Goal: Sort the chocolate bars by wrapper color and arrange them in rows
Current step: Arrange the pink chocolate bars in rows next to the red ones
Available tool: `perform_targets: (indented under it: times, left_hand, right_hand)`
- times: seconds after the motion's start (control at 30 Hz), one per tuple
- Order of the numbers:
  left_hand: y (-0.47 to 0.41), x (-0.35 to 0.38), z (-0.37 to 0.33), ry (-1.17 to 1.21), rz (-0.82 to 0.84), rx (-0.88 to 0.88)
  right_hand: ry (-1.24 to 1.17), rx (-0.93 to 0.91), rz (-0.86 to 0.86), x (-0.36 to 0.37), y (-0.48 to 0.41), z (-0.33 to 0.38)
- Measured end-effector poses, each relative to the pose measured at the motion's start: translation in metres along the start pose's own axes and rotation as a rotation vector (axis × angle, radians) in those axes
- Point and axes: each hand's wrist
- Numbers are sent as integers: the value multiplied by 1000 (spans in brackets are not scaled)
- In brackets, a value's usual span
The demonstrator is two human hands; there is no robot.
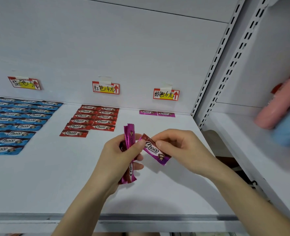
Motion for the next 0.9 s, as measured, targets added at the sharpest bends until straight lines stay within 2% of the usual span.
perform_targets:
  times: [0.13, 0.3, 0.37, 0.43, 0.6, 0.73, 0.9]
  left_hand:
    - [-10, 3, 2, -7, -8, -21]
    - [-27, 7, -1, 134, -64, -45]
    - [-34, 7, -2, 162, -59, -71]
    - [-38, 6, -3, 194, -66, -90]
    - [-46, 0, -2, 368, -100, -174]
    - [-50, -3, -1, 568, -73, -230]
    - [-52, -3, 2, 588, -85, -234]
  right_hand:
    - [158, -21, -20, -3, -7, -7]
    - [486, -250, -166, 2, -16, -22]
    - [502, -276, -189, 0, -25, -31]
    - [468, -239, -190, -6, -39, -38]
    - [495, 29, -104, -30, -89, -72]
    - [571, 84, -66, -33, -122, -94]
    - [647, 83, -31, -33, -140, -107]
Point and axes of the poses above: each hand's wrist, its own y-axis away from the middle knuckle, its own x-axis out of the palm, z = x × y, and after that the axes turned 7 degrees about z, right-handed
